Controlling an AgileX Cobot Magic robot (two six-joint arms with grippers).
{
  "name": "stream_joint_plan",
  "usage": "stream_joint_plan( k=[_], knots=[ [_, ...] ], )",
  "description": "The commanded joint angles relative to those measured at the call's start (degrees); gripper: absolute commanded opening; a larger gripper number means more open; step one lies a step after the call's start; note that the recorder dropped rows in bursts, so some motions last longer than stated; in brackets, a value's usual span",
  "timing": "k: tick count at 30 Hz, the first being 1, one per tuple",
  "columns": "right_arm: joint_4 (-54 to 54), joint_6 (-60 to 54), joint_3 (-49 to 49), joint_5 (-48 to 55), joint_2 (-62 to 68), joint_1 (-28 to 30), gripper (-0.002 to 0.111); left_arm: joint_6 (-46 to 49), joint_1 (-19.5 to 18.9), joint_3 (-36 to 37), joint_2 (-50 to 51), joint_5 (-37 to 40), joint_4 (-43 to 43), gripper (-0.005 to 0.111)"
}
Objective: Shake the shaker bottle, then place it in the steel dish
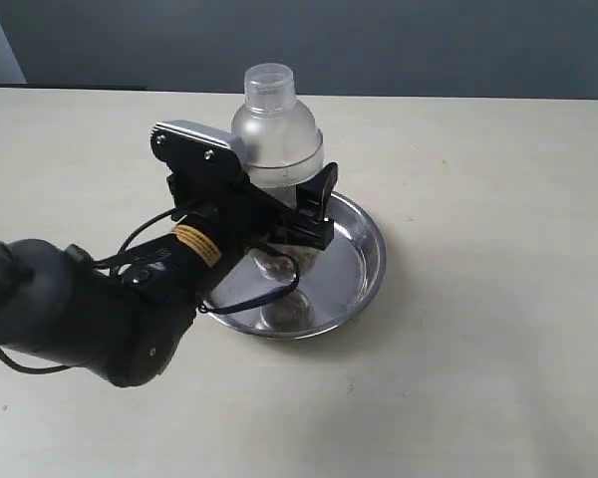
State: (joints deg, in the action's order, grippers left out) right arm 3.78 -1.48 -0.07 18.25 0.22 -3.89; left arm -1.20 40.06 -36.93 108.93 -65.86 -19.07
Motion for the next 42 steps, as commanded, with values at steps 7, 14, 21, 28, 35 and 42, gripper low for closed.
stream_joint_plan(
  k=[7, 14, 21, 28, 35, 42],
  knots=[
    [-0.07, -0.01, 0.07, -0.79, -0.22, -0.1, -0.001, -0.24, -0.56, -0.3, 5.82, -4.1, -1.63, 0.0],
    [-0.07, -0.01, 0.07, -0.79, -0.22, -0.1, -0.001, -0.24, -0.56, -0.89, 7.43, -4.1, -1.41, 0.0],
    [-0.07, -0.01, 0.07, -0.79, -0.22, -0.1, -0.001, -0.24, -0.56, -0.89, 7.43, -4.1, 1.76, 0.036],
    [-0.07, -0.01, 0.07, -0.79, -0.22, -0.1, -0.001, -0.24, -0.56, -0.89, 7.43, -4.1, 1.6, 0.07],
    [-0.07, -0.01, 0.07, -0.79, -0.22, -0.1, -0.001, -0.13, -0.56, -0.76, 7.43, -4.1, -0.74, 0.076],
    [-0.07, -0.01, 0.07, -0.79, -0.22, -0.1, -0.001, -0.23, -0.56, -0.18, 7.31, -4.1, 1.0, 0.076]
  ],
)
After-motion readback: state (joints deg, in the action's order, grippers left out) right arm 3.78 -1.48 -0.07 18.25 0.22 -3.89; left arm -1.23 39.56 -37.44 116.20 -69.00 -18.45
